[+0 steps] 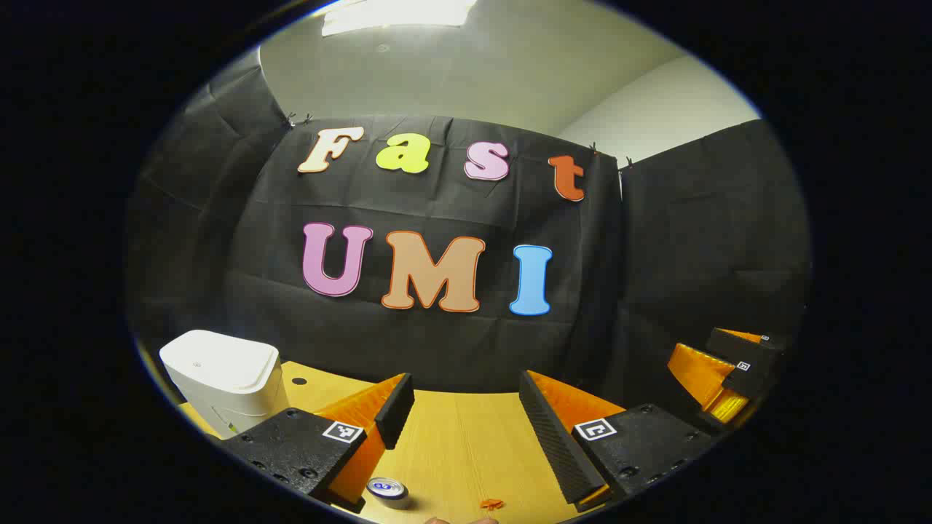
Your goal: Press the lid of the desktop garbage bin to open it, pick up the crumpled paper on the desktop and throw it into the bin, then pick up the pop can on the desktop and drop it into the bin, and finally close the garbage bin lid.
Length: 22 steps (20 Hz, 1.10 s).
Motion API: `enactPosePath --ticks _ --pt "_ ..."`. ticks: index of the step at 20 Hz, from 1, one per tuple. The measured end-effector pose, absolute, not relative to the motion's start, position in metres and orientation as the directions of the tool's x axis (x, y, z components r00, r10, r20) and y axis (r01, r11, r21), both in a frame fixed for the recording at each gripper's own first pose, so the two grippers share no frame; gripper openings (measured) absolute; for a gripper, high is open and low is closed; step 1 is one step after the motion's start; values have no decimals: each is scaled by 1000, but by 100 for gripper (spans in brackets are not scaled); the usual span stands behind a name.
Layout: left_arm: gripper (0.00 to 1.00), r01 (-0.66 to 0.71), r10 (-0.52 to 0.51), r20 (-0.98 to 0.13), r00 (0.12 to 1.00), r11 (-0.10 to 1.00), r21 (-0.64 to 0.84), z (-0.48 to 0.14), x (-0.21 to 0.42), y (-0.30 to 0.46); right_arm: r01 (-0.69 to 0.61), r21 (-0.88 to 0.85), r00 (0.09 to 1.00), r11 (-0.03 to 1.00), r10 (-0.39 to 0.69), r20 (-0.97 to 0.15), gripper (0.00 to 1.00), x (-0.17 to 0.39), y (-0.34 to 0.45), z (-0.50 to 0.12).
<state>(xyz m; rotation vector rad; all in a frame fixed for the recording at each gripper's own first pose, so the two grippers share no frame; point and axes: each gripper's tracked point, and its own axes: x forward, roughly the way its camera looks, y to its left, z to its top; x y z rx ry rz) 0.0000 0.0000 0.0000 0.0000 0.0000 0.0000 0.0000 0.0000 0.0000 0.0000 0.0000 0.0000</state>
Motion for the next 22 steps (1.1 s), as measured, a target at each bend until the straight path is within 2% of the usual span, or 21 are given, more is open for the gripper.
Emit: enactPosePath --ticks 9,10,11,22 --pt "89 -8 7 33 999 999 45 9 -1 -6 -1 33 1000 999 1 9 98 2 -8 1" --pt "92 -8 6 35 999 999 51 8 1 -7 -1 34 1000 999 0 9 98 3 -9 1" --pt "89 -5 3 32 999 998 57 8 2 -9 -1 34 1000 999 1 6 100 3 -10 0" --pt "89 2 -5 35 999 996 84 11 7 -16 -1 41 1000 999 1 -4 98 7 -17 -1"
